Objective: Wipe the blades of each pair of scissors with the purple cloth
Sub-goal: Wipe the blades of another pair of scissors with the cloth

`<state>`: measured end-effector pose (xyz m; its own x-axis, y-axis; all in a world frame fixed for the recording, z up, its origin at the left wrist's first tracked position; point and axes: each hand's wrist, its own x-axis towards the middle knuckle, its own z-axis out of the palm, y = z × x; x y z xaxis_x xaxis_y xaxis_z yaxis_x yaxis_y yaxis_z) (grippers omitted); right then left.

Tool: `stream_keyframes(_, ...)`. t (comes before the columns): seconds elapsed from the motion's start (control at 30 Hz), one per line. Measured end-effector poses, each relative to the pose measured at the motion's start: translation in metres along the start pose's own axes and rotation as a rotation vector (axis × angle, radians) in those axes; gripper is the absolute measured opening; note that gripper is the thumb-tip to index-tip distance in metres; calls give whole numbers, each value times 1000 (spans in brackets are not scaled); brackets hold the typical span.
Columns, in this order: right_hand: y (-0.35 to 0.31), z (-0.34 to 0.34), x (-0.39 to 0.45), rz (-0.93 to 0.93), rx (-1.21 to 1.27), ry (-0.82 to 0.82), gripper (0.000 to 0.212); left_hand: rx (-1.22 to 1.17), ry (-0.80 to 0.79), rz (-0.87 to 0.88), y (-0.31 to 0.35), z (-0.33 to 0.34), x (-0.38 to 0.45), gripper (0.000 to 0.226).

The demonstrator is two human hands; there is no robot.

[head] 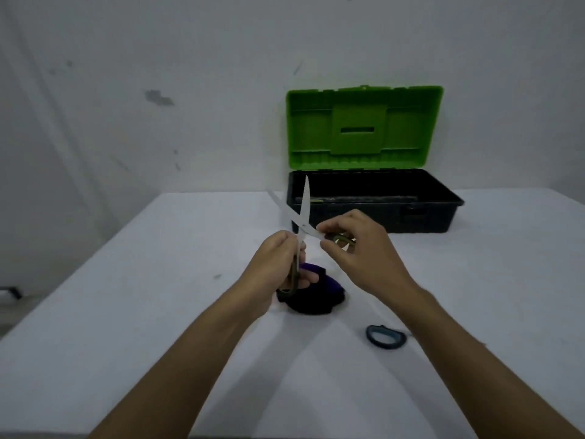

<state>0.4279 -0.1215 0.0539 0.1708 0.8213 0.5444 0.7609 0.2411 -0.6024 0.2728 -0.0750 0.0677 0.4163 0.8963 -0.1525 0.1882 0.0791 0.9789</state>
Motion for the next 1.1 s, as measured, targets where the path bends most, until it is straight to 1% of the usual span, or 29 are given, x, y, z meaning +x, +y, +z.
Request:
stream_keyframes(0.13, -8, 29, 7, 34, 66, -42, 23, 124, 169, 102, -11, -45, -5, 19)
stream_keyframes(0.2, -4, 37, 7, 75, 2, -96, 27, 185, 242, 163, -14, -62, -11, 21)
stream_keyframes(0.27, 0, 43, 6, 124, -94, -265, 36, 218, 296, 215, -17, -75, -13, 24)
stream_keyframes(0.33, 0, 49, 3, 137, -154, -460, 54, 228, 318, 237, -20, -86, -13, 28)
stream_keyframes(0.4, -2, 54, -1, 100, -204, -576, 74, 238, 310, 234, -20, -91, -14, 30)
stream_keyframes(0.43, -2, 58, -3, 81, -240, -597, 79, 232, 303, 229, -20, -93, -14, 30)
stream_keyframes(0.47, -2, 62, -6, 62, -286, -589, 81, 222, 292, 224, -20, -94, -14, 31)
stream_keyframes(0.53, 1, 68, -10, 15, -351, -518, 74, 205, 269, 220, -19, -93, -12, 35)
stream_keyframes(0.6, 4, 68, -10, -6, -324, -437, 67, 207, 258, 227, -17, -92, -9, 40)
stream_keyframes(0.7, 16, 50, 5, 66, -228, -286, 67, 220, 241, 234, -9, -91, -1, 44)
stream_keyframes(0.77, 26, 29, 23, 127, -62, -142, 61, 245, 228, 234, -2, -90, 6, 43)
stream_keyframes(0.83, 25, 3, 41, 185, 297, -28, 50, 275, 212, 246, 7, -86, 15, 43)
stream_keyframes(0.87, 22, -8, 48, 185, 474, -2, 47, 292, 200, 256, 12, -83, 21, 45)
stream_keyframes(0.9, 20, -16, 53, 162, 589, 15, 45, 310, 184, 267, 17, -79, 26, 47)
stream_keyframes(0.93, 17, -23, 57, 126, 637, 23, 43, 328, 166, 281, 22, -74, 32, 49)
stream_keyframes(1.0, 13, -29, 63, 37, 631, 27, 36, 362, 134, 310, 29, -60, 42, 49)
stream_keyframes(1.03, 13, -29, 66, -8, 593, 34, 37, 374, 122, 322, 31, -52, 47, 48)
stream_keyframes(1.1, 15, -27, 69, -109, 437, 65, 45, 401, 111, 350, 36, -36, 56, 47)
